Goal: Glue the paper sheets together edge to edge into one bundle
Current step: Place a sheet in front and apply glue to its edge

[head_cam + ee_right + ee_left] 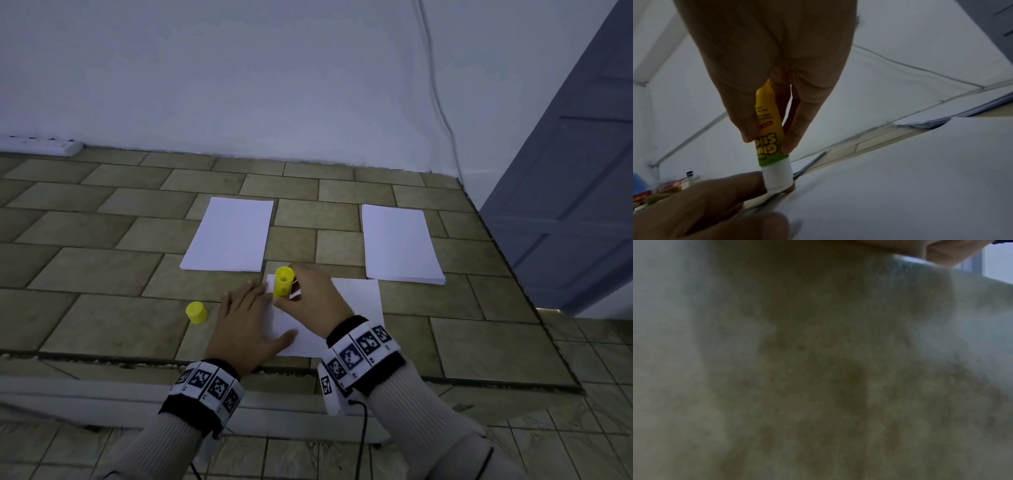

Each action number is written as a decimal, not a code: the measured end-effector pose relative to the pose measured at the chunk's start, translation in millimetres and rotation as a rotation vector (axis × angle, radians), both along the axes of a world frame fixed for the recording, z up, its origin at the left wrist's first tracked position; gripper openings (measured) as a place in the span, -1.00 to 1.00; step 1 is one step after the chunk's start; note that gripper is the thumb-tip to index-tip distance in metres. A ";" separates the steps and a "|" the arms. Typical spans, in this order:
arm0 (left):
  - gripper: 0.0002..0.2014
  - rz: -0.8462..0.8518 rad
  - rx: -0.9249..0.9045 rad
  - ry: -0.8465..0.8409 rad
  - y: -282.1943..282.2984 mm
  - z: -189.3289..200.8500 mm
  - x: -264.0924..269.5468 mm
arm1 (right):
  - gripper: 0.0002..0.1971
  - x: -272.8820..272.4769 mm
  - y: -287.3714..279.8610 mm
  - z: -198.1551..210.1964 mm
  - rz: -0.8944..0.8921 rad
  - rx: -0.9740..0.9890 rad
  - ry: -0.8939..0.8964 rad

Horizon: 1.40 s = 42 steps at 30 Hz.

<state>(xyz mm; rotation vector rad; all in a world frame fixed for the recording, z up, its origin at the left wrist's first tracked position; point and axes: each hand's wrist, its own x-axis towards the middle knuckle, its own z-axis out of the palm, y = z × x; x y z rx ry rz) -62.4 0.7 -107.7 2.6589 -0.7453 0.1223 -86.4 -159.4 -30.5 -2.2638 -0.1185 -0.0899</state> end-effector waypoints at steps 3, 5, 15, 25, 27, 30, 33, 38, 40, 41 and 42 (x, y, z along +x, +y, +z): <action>-0.01 -0.008 -0.035 0.011 0.2 1.2 -0.1 | -0.78 5.4 8.3 -2.8 0.012 -0.079 0.008; -0.02 -0.017 -0.059 0.011 0.3 1.5 -0.8 | -0.77 7.3 12.4 -3.5 0.022 -0.138 0.019; 0.17 0.009 -0.050 0.047 3.1 -4.5 3.2 | -0.83 -6.7 -15.9 -4.3 -0.059 -0.198 0.028; 0.22 -0.014 0.021 0.136 7.5 -3.5 5.4 | -0.85 -53.3 -107.6 -7.5 -0.322 -0.155 -0.049; 0.23 -0.015 0.031 0.136 7.5 -3.6 4.6 | -0.86 -58.6 -116.1 -7.0 -0.359 -0.188 -0.043; 0.26 -0.018 0.057 0.142 7.1 -2.2 3.8 | -0.87 -61.4 -112.5 -4.5 -0.348 -0.186 -0.052; 0.29 -0.025 0.106 0.133 6.9 -0.9 3.3 | -0.87 -59.4 -87.8 1.5 -0.262 -0.104 -0.064; 0.26 -0.028 0.122 0.114 4.7 0.4 2.0 | -0.83 -46.7 -24.0 7.6 -0.076 -0.031 0.007; 0.26 -0.035 0.106 0.094 3.5 1.1 1.6 | -0.81 -40.4 -3.8 4.0 0.014 -0.080 0.019; 0.26 -0.046 0.094 0.089 3.4 1.0 1.8 | -0.79 -37.8 3.9 2.1 0.045 -0.102 0.023; 0.27 -0.063 0.081 0.086 3.8 0.7 2.1 | -0.76 -35.4 10.2 0.4 0.066 -0.121 0.028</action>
